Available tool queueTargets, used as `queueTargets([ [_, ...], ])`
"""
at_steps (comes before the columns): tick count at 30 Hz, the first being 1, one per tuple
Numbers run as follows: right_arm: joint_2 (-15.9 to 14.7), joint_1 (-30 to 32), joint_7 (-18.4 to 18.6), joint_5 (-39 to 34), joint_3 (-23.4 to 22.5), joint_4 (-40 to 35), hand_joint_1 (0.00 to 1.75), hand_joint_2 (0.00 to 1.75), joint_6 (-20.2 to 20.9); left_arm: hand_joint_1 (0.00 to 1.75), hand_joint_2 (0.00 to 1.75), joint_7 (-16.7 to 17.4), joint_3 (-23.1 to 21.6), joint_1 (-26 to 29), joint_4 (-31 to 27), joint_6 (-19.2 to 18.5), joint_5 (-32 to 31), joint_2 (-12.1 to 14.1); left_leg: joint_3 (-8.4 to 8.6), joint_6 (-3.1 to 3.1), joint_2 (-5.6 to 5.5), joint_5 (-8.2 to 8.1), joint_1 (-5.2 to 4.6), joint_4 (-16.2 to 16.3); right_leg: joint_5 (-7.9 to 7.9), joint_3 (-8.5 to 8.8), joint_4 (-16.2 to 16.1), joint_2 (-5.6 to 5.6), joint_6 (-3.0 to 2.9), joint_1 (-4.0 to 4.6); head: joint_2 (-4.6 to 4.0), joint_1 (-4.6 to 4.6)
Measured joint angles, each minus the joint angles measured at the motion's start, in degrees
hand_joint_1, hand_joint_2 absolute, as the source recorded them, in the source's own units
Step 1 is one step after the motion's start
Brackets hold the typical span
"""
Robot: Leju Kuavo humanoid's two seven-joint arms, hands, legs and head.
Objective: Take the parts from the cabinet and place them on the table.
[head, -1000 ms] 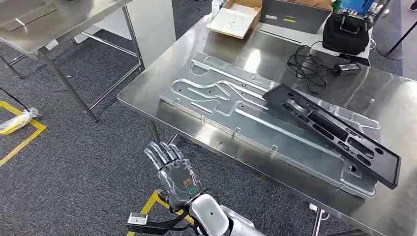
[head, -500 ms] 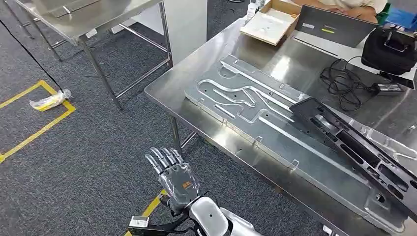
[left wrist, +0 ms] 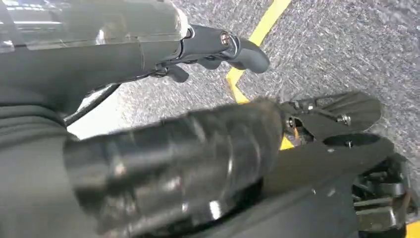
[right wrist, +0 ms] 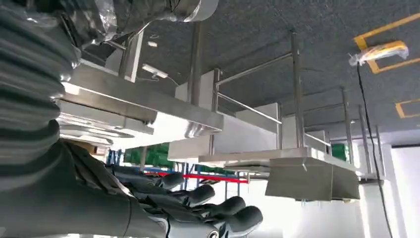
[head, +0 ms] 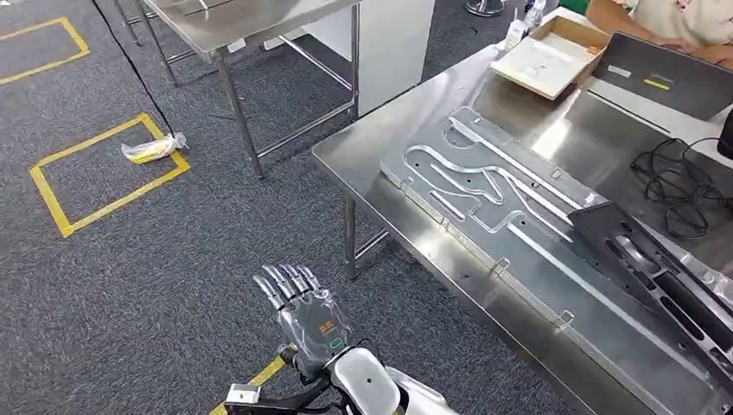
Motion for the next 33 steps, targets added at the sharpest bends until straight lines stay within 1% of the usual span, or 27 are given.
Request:
queueTargets([
  [1,-0.04,-0.02,-0.02,0.00,0.00,-0.15,0.00,1.75,0.00,0.00,0.00,-0.02,0.00,0.00,0.00,0.00,-0.09,0.00,0.19,0.44,-0.51,0.30,0.32,-0.33,-0.78,-0.05,0.68,1.20,0.41,-0.35,0.00,0.02],
  [2,-0.04,-0.04,-0.02,0.00,0.02,-0.20,0.00,1.75,-0.02,0.00,0.00,-0.07,0.00,-0.05,0.00,0.00,-0.09,0.00,0.14,0.75,-0.98,0.46,0.32,-0.46,-2.80,-1.06,3.04,3.76,0.54,-0.50,0.00,0.02],
  [3,-0.11,-0.02,-0.02,0.00,0.04,-0.28,0.00,1.75,-0.02,0.00,0.00,-0.11,-0.02,-0.16,-0.02,0.00,-0.11,0.00,0.00,0.94,-1.37,0.55,0.32,-0.46,-5.26,-2.84,7.00,5.15,0.64,-0.52,0.00,0.04],
  [4,-0.31,0.07,-0.02,0.00,0.04,-0.26,0.00,1.75,0.00,0.00,0.00,-0.17,-0.02,-0.18,-0.02,0.00,-0.09,0.00,-0.12,0.99,-2.10,0.58,0.24,-0.44,-7.58,-5.14,11.92,5.75,0.69,-0.50,0.00,0.02],
  [5,-0.48,0.19,-0.02,-0.02,0.04,-0.26,0.00,1.75,0.00,0.00,0.00,-0.17,-0.02,-0.14,0.00,0.00,-0.09,0.00,-0.22,1.03,-2.72,0.60,0.14,-0.38,-8.97,-7.14,15.92,5.97,0.66,-0.46,0.00,0.02],
  [6,-0.66,0.26,-0.02,-0.04,0.04,-0.26,0.00,1.75,0.00,0.00,0.00,-0.15,-0.02,-0.09,-0.02,0.00,-0.09,0.02,-0.29,1.05,-3.46,0.62,0.05,-0.28,-9.05,-8.42,18.17,6.06,0.53,-0.44,0.00,0.02],
  [7,-0.74,0.26,-0.02,-0.07,0.07,-0.26,0.00,1.75,0.02,0.00,0.00,-0.15,-0.02,-0.05,-0.02,-0.04,-0.11,0.02,-0.29,1.05,-4.28,0.62,-0.02,-0.17,-7.56,-8.09,17.17,6.15,0.31,-0.44,0.00,0.02],
  [8,-0.74,0.23,-0.02,-0.09,0.07,-0.28,0.00,1.75,0.04,0.00,0.00,-0.15,-0.02,-0.05,0.00,-0.13,-0.28,0.02,-0.26,1.04,-5.04,0.61,-0.08,-0.07,-5.15,-6.66,13.91,6.29,0.01,-0.43,0.00,0.02],
  [9,-0.74,0.20,-0.02,-0.15,0.07,-0.31,0.00,1.75,0.09,0.00,0.00,-0.15,-0.04,-0.08,0.00,-0.26,-0.37,0.02,-0.19,1.04,-5.89,0.62,-0.14,0.00,-2.16,-4.30,8.71,6.83,-0.42,-0.39,0.00,0.04],
  [10,-0.74,0.16,-0.04,-0.15,0.07,-0.44,0.00,1.75,0.13,0.00,0.00,-0.15,-0.07,-0.13,0.00,-0.37,-0.46,-0.02,-0.14,1.02,-6.69,0.63,-0.18,0.01,0.60,-1.78,3.10,8.74,-1.03,-0.25,0.00,0.04],
  [11,-0.85,0.16,-0.04,-0.15,0.07,-0.46,0.00,1.75,0.15,0.00,0.00,-0.15,-0.09,-0.11,0.00,-0.42,-0.50,-0.11,-0.32,0.84,-7.05,0.72,-0.12,0.01,0.01,-0.98,1.30,11.44,-1.48,-0.34,0.00,-0.07],
  [15,-1.36,0.19,-0.06,-0.20,0.11,-1.20,0.00,1.75,0.83,0.00,0.00,-0.15,-0.13,-0.01,0.00,-0.42,-0.90,-0.13,-0.99,-0.86,-9.37,1.40,0.42,-0.65,0.56,-0.82,0.06,9.79,-1.77,0.15,0.00,0.05],
  [16,-1.38,0.22,-0.13,-0.22,0.11,-1.57,0.00,1.75,0.85,0.00,0.00,-0.15,-0.13,-0.01,0.00,-0.42,-0.90,-0.09,-1.18,-0.86,-7.94,1.12,0.28,-0.03,1.17,-0.24,-1.09,8.84,-2.02,-0.71,0.00,0.04],
  [17,-1.40,0.25,-0.28,-0.22,0.18,-1.68,0.00,1.75,0.90,0.00,0.00,-0.15,-0.13,-0.01,0.00,-0.39,-0.90,-0.09,-1.77,-1.11,-4.49,-0.05,-0.05,1.46,1.28,0.22,-1.69,8.17,-2.31,-0.51,0.00,-0.07],
  [18,-1.49,0.28,-0.31,-0.22,0.26,-1.90,0.00,1.75,0.96,0.00,0.00,-0.17,-0.15,-0.14,0.00,-0.39,-0.85,-0.07,-3.52,-1.37,-2.81,-2.31,-0.02,4.98,1.30,0.37,-1.72,7.24,-2.44,-0.40,0.00,-0.09],
  [20,-1.92,0.54,-0.33,-0.24,0.46,-1.90,0.00,1.75,0.98,0.00,0.00,-0.17,-0.15,-0.32,0.00,-0.39,-0.74,-0.04,-7.87,-1.86,-2.00,-6.27,0.13,13.67,1.01,0.33,-1.52,5.32,-2.55,-0.24,0.00,-0.09],
  [21,-2.12,0.71,-0.37,-0.24,0.55,-1.90,0.00,1.75,0.98,0.00,0.00,-0.20,-0.15,-0.28,0.00,-0.39,-0.63,-0.02,-9.20,-2.09,-1.85,-6.87,0.22,16.36,0.88,0.30,-1.42,4.44,-2.56,-0.18,0.00,-0.15],
  [22,-2.16,0.80,-0.37,-0.24,0.63,-1.90,0.00,1.75,0.98,0.00,0.00,-0.20,-0.15,-0.17,0.00,-0.39,-0.59,0.02,-9.13,-2.20,-1.76,-6.08,0.33,16.34,0.69,0.32,-1.30,3.65,-2.46,-0.16,0.00,-0.11],
  [23,-2.19,0.78,-0.37,-0.24,0.70,-1.90,0.00,1.75,1.01,0.00,0.00,-0.20,-0.15,-0.06,0.00,-0.39,-0.55,0.04,-7.64,-2.27,-1.55,-4.15,0.41,13.58,0.45,0.40,-1.13,2.89,-2.35,-0.16,0.00,-0.13],
  [24,-2.19,0.77,-0.37,-0.26,0.79,-1.97,0.00,1.75,1.01,0.00,0.00,-0.20,-0.15,-0.05,0.00,-0.37,-0.50,0.04,-4.92,-2.24,-1.05,-1.66,0.44,8.75,0.16,0.59,-0.95,2.23,-2.18,-0.18,0.00,-0.13],
  [25,-2.19,0.77,-0.37,-0.26,0.87,-2.05,0.00,1.75,1.01,0.00,0.00,-0.26,-0.15,-0.08,0.00,-0.35,-0.50,0.07,-1.94,-2.10,0.10,0.53,0.44,3.53,-0.17,0.85,-0.74,1.62,-1.93,-0.20,0.00,-0.13],
  [26,-2.19,0.76,-0.37,-0.26,0.92,-2.08,0.00,1.75,1.01,0.00,0.00,-0.31,-0.15,-0.19,0.00,-0.35,-0.50,0.05,-0.24,-1.83,2.73,-0.07,0.05,0.28,-0.56,1.02,-0.58,1.07,-1.56,0.01,0.00,-0.11],
  [27,-2.25,0.68,-0.37,-0.31,0.94,-2.08,0.00,1.75,1.01,0.00,0.00,-0.33,-0.15,-0.30,0.00,-0.37,-0.52,0.04,0.01,-1.11,1.91,0.25,-0.19,0.01,-0.84,0.88,-0.22,0.69,-1.13,0.45,0.00,-0.04],
  [30,-2.32,0.63,-0.28,-0.33,1.03,-2.21,0.00,1.75,1.07,0.00,0.00,-0.35,-0.15,-0.10,0.00,-0.35,-0.77,0.07,-0.40,-0.27,0.34,0.14,-0.40,0.22,-0.90,1.32,-0.49,-0.37,-0.53,0.49,0.00,-0.02],
  [31,-2.27,0.50,-0.26,-0.33,1.03,-2.38,0.00,1.75,1.18,0.00,0.00,-0.33,-0.15,-0.18,0.00,-0.37,-0.92,0.07,-0.05,0.26,-0.29,0.43,-0.03,-0.39,-1.43,1.32,-0.35,-0.38,0.01,0.33,0.00,0.02],
  [32,-2.34,0.43,-0.26,-0.37,1.05,-2.47,0.00,1.75,1.25,0.00,0.00,-0.33,-0.15,-0.13,0.00,-0.37,-0.96,0.04,0.00,0.52,-0.82,0.53,0.07,-0.54,-2.41,1.04,0.89,2.22,0.29,-0.07,0.00,0.04],
  [33,-2.36,0.37,-0.26,-0.48,1.07,-2.58,0.00,1.75,1.29,0.00,0.00,-0.33,-0.18,-0.25,0.00,-0.35,-1.07,0.04,-0.03,0.94,-1.14,0.59,0.11,-0.56,-4.36,-0.38,3.92,4.36,0.33,-0.13,0.00,0.02],
])
